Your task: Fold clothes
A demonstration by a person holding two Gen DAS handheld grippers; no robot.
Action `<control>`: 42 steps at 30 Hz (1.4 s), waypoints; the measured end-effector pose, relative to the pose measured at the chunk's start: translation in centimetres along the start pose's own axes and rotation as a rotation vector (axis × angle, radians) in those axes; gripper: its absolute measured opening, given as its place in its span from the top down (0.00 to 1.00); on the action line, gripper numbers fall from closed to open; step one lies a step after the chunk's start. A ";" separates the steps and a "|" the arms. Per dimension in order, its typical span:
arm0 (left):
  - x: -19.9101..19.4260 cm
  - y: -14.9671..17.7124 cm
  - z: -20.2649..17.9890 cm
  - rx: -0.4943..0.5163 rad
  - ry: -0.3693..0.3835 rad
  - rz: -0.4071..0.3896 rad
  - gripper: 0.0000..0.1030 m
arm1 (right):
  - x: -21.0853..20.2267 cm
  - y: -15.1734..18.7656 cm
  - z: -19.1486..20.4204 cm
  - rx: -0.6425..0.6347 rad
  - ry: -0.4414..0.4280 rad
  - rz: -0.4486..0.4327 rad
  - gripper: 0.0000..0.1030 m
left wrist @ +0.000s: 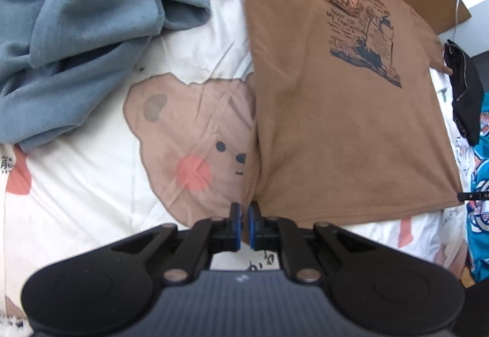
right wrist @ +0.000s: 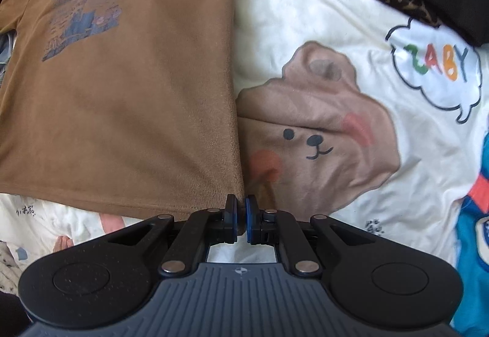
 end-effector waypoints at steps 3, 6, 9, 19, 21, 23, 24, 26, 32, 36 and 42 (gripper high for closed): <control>-0.1 0.2 -0.1 0.026 -0.028 0.017 0.97 | -1.4 -0.3 -0.3 -0.020 0.026 0.000 0.97; 0.9 0.8 0.5 0.028 -0.078 0.042 0.99 | -1.7 -0.5 -0.8 -0.023 0.038 -0.002 0.97; 1.9 1.3 1.3 0.005 -0.113 0.038 0.99 | -0.6 -0.3 -1.1 -0.024 0.037 0.004 0.96; 4.2 1.5 0.0 0.154 -0.132 -0.031 0.73 | 2.2 0.7 -2.0 -0.030 0.042 -0.020 0.66; 5.3 1.6 -0.5 0.190 -0.136 -0.016 0.72 | 2.2 0.5 -2.2 -0.014 0.032 -0.045 0.64; 6.4 1.7 -1.0 0.225 -0.147 0.000 0.72 | 2.1 0.4 -2.4 -0.010 0.030 -0.063 0.62; 6.9 1.6 -1.0 0.238 -0.157 0.006 0.72 | 2.1 0.4 -2.4 -0.011 0.031 -0.071 0.62; 7.6 1.4 -0.9 0.236 -0.153 0.004 0.72 | 2.3 0.5 -2.6 -0.014 0.040 -0.075 0.62; 8.4 1.0 -0.9 0.245 -0.131 -0.012 0.73 | 2.7 0.9 -3.6 -0.001 0.053 -0.063 0.62; 7.4 0.7 -0.2 0.245 -0.110 -0.004 0.92 | 2.6 0.6 -4.8 0.033 0.054 -0.091 0.62; 5.0 -0.6 1.9 0.208 -0.135 -0.034 0.93 | 2.7 0.4 -5.4 0.079 -0.007 -0.099 0.62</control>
Point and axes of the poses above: each gripper's, at about its wrist camera, not at the fingertips, and x roughly the way its jaws point, z to its left, y to its underside, the point moved 5 cm from there along x, roughly the way its jaws point, and after that the axes turned 3 degrees about x, right-handed, at the moved point
